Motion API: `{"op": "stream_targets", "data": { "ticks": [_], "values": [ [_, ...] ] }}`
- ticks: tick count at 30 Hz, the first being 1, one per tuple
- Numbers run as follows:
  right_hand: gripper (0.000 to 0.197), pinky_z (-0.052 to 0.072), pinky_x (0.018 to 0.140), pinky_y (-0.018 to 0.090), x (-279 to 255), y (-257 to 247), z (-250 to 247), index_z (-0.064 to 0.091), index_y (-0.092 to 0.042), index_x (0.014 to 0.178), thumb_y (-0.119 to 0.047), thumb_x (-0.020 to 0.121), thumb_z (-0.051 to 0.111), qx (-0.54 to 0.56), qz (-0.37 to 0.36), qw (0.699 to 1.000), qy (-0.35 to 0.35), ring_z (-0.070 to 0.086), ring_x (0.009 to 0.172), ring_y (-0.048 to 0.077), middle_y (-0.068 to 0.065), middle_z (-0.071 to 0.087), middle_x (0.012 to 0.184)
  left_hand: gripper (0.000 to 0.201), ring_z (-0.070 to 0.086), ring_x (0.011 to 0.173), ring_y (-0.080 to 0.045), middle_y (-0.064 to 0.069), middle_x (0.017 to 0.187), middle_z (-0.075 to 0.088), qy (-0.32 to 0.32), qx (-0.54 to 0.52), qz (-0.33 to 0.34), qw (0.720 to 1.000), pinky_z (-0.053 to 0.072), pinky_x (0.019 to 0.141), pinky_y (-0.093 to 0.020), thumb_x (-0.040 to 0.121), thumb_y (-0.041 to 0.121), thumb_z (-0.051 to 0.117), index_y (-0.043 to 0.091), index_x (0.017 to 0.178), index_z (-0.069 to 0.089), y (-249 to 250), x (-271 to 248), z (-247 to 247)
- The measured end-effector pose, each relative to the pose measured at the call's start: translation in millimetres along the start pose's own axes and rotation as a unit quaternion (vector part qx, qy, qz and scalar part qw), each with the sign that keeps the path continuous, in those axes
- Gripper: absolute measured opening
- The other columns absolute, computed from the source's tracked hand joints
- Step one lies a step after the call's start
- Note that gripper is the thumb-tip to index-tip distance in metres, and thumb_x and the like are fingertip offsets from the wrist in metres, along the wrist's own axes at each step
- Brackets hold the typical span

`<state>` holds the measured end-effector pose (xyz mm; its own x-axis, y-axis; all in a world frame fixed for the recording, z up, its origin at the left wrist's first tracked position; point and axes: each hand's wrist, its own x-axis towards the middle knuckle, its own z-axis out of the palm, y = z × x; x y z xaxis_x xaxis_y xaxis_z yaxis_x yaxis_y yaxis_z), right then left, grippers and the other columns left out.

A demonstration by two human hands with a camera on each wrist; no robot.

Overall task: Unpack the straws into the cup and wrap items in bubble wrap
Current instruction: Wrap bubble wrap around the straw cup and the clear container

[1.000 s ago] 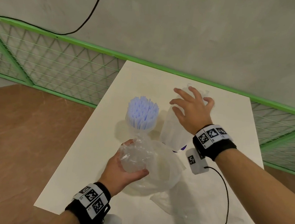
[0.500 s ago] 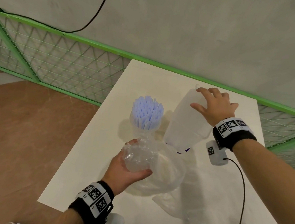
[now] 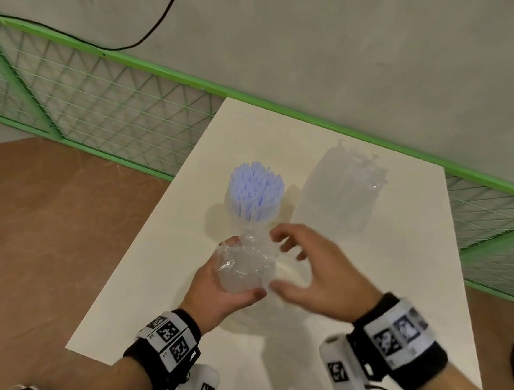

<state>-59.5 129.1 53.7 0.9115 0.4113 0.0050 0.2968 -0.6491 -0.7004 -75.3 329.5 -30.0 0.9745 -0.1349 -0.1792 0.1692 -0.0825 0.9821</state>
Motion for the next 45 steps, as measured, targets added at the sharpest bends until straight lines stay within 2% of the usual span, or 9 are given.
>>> {"op": "stream_targets", "data": {
  "ticks": [3, 9, 17, 23, 28, 32, 37, 42, 45],
  "values": [
    [0.064, 0.039, 0.087, 0.01, -9.6, 5.5, 33.2, 0.048, -0.032, 0.127, -0.04, 0.073, 0.08, 0.008, 0.019, 1.0, 0.015, 0.052, 0.11, 0.001, -0.023, 0.049, 0.123, 0.081, 0.065, 0.101, 0.005, 0.027, 0.107, 0.068, -0.018, -0.003, 0.002, 1.0, 0.048, 0.081, -0.009, 0.062, -0.004, 0.089, 0.033, 0.124, 0.052, 3.5, -0.8, 1.5],
    [0.041, 0.044, 0.08, 0.016, -11.7, 7.6, 50.2, 0.062, -0.024, 0.107, -0.016, 0.07, 0.078, 0.054, 0.019, 0.988, 0.146, 0.06, 0.093, 0.01, -0.015, 0.063, 0.102, 0.083, 0.065, 0.112, -0.009, 0.01, 0.117, 0.069, -0.03, -0.03, -0.007, 0.999, 0.052, 0.093, -0.024, 0.057, 0.017, 0.091, 0.032, 0.129, 0.052, 0.5, -1.5, -0.7],
    [0.028, 0.04, 0.083, 0.014, -13.4, 6.7, 66.8, 0.065, -0.014, 0.094, -0.004, 0.069, 0.072, 0.046, -0.005, 0.978, 0.204, 0.055, 0.091, 0.007, -0.005, 0.054, 0.094, 0.081, 0.063, 0.106, 0.002, 0.025, 0.112, 0.066, -0.037, -0.021, -0.001, 0.999, 0.048, 0.084, -0.011, 0.053, 0.025, 0.089, 0.04, 0.123, 0.052, 4.9, -4.9, -0.9],
    [0.028, 0.047, 0.08, 0.02, -18.5, -0.2, 78.8, 0.062, -0.014, 0.095, -0.011, 0.069, 0.073, 0.067, -0.015, 0.975, 0.209, 0.06, 0.089, 0.008, -0.008, 0.061, 0.092, 0.085, 0.065, 0.11, -0.007, 0.016, 0.115, 0.068, -0.046, -0.024, -0.007, 0.999, 0.052, 0.094, -0.027, 0.052, 0.021, 0.086, 0.039, 0.128, 0.051, 3.1, -3.9, -2.9],
    [0.02, 0.048, 0.073, 0.025, -16.7, 2.8, 81.8, 0.062, -0.012, 0.087, -0.009, 0.075, 0.078, 0.055, -0.028, 0.97, 0.236, 0.058, 0.082, 0.01, -0.007, 0.059, 0.086, 0.077, 0.064, 0.109, -0.002, 0.021, 0.114, 0.068, -0.04, -0.019, -0.016, 0.999, 0.051, 0.089, -0.02, 0.057, 0.016, 0.087, 0.057, 0.113, 0.054, 4.6, -3.7, -2.9],
    [0.023, 0.049, 0.074, 0.026, -21.7, 3.4, 84.9, 0.059, -0.015, 0.088, -0.004, 0.076, 0.074, 0.063, -0.022, 0.963, 0.261, 0.061, 0.083, 0.01, -0.007, 0.063, 0.086, 0.079, 0.063, 0.108, 0.001, 0.023, 0.113, 0.067, -0.034, -0.013, -0.014, 0.999, 0.049, 0.087, -0.016, 0.064, 0.002, 0.089, 0.044, 0.12, 0.054, 3.6, -2.9, -3.5],
    [0.026, 0.047, 0.078, 0.014, -23.9, 7.1, 84.7, 0.059, -0.016, 0.103, 0.002, 0.085, 0.066, 0.045, -0.001, 0.957, 0.288, 0.063, 0.086, 0.003, -0.009, 0.067, 0.09, 0.081, 0.056, 0.106, 0.014, 0.036, 0.11, 0.06, -0.024, 0.026, -0.006, 0.999, 0.042, 0.082, 0.0, 0.063, 0.009, 0.091, 0.039, 0.126, 0.049, 4.0, -3.6, -4.8],
    [0.021, 0.046, 0.085, 0.009, -25.8, 13.7, 74.0, 0.068, -0.011, 0.107, -0.003, 0.088, 0.067, -0.015, -0.006, 0.946, 0.324, 0.063, 0.092, 0.0, -0.006, 0.071, 0.098, 0.077, 0.058, 0.104, 0.014, 0.037, 0.108, 0.061, -0.018, 0.024, -0.001, 1.0, 0.042, 0.08, 0.0, 0.064, 0.006, 0.09, 0.04, 0.121, 0.051, 4.8, -3.6, -5.9],
    [0.019, 0.051, 0.082, 0.016, -28.6, 18.6, 72.8, 0.071, -0.013, 0.104, -0.008, 0.086, 0.071, -0.002, 0.005, 0.942, 0.336, 0.065, 0.09, 0.0, -0.008, 0.072, 0.096, 0.076, 0.059, 0.102, 0.014, 0.037, 0.107, 0.062, -0.02, 0.02, -0.001, 1.0, 0.043, 0.08, -0.001, 0.065, 0.005, 0.09, 0.038, 0.121, 0.052, 5.3, -3.8, -5.3]
  ]
}}
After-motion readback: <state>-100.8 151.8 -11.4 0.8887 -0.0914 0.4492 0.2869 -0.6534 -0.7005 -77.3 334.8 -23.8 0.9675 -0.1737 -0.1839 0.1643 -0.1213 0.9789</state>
